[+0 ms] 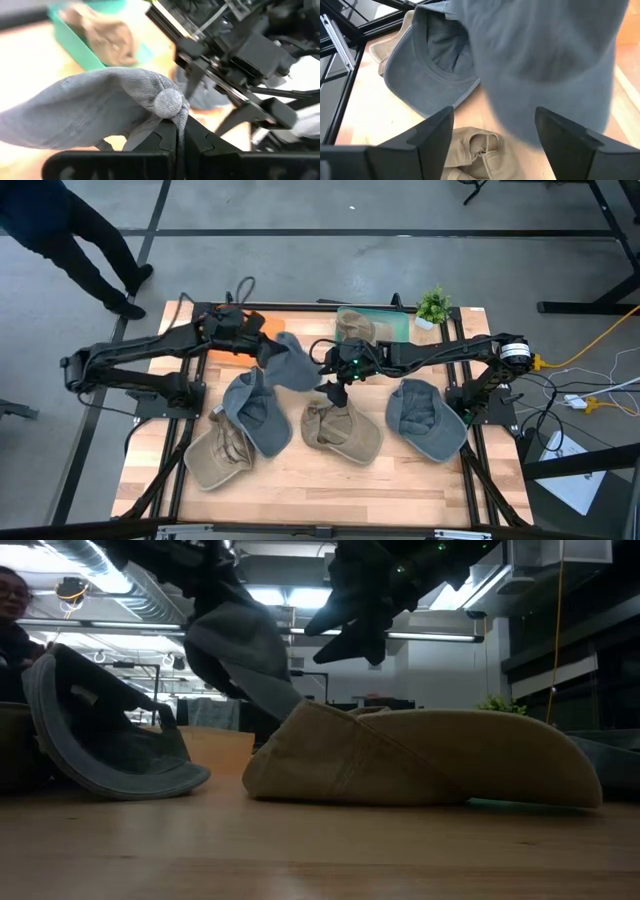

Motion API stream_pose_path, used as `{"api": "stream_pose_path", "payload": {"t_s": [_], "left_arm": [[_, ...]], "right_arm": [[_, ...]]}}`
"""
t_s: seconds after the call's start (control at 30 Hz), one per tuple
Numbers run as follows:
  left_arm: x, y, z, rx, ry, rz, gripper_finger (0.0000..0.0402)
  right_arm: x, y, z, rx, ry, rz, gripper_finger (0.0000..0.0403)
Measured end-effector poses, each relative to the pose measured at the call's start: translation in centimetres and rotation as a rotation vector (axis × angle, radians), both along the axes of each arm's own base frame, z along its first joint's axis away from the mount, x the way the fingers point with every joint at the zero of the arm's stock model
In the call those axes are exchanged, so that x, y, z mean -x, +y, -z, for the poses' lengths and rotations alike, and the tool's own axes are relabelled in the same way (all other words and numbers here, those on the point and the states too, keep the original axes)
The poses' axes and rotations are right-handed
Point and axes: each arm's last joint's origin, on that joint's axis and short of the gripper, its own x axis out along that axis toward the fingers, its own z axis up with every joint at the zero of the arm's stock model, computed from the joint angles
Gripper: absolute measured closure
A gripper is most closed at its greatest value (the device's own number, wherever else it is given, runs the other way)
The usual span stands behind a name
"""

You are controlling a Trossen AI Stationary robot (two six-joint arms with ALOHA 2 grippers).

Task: Pick & Place hat
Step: Put the middle gray cap into the orange bin

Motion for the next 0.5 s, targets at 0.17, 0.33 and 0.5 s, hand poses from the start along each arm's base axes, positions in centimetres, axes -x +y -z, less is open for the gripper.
{"api": "stream_pose_path", "payload": {"t_s": [0.17, 0.33, 0.5], "left_arm": [[2.6, 0.2, -1.4, -0.153, 0.002, -0.083, 0.0398], [5.0, 0.4, -2.8, -0.355, -0.011, -0.158, 0.0398], [6.9, 0.5, -3.5, -0.465, 0.015, -0.210, 0.0398]], "right_arm": [[0.0, 0.0, 0.0, 0.000, 0.000, 0.003, 0.0124], [0.0, 0.0, 0.0, 0.006, 0.000, 0.008, 0.0124], [0.0, -0.1, 0.0, 0.010, 0.000, 0.007, 0.0124]]}}
